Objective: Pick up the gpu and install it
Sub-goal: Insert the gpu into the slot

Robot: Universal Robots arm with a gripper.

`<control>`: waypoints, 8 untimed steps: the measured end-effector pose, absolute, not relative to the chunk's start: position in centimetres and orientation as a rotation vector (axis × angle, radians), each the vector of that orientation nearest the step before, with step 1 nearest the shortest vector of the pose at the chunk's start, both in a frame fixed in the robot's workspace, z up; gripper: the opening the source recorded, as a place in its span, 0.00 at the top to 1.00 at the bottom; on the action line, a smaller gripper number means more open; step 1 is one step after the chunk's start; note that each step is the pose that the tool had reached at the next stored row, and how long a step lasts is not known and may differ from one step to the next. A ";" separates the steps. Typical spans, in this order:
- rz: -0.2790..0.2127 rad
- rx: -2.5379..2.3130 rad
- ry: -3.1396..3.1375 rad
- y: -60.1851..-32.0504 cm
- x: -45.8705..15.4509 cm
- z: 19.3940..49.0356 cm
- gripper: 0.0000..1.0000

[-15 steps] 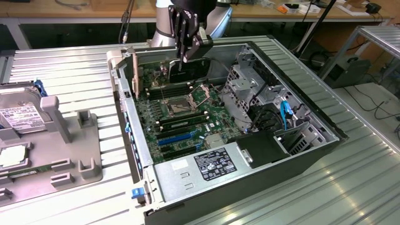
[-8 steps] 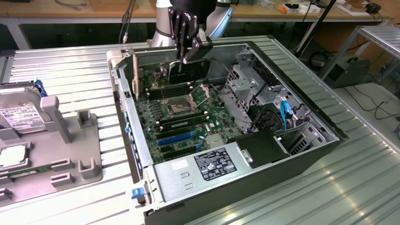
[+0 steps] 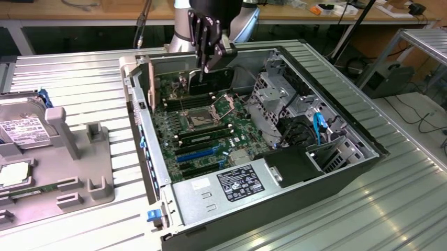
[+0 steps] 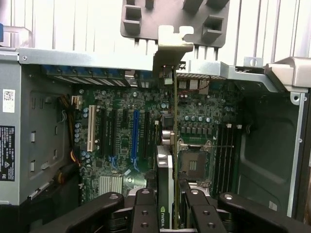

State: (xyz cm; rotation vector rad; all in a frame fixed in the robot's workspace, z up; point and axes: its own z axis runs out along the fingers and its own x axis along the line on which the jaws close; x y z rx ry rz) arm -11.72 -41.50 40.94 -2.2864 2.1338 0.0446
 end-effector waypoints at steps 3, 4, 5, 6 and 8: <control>0.045 -2.286 2.134 -41.5 -11.7 40.8 0.73; 0.045 -2.286 2.134 -41.5 -11.7 40.7 0.73; 0.045 -2.286 2.134 -41.5 -11.7 40.7 0.73; 0.045 -2.286 2.134 -41.5 -11.7 40.6 0.73; 0.045 -2.286 2.134 -41.5 -11.7 40.5 0.73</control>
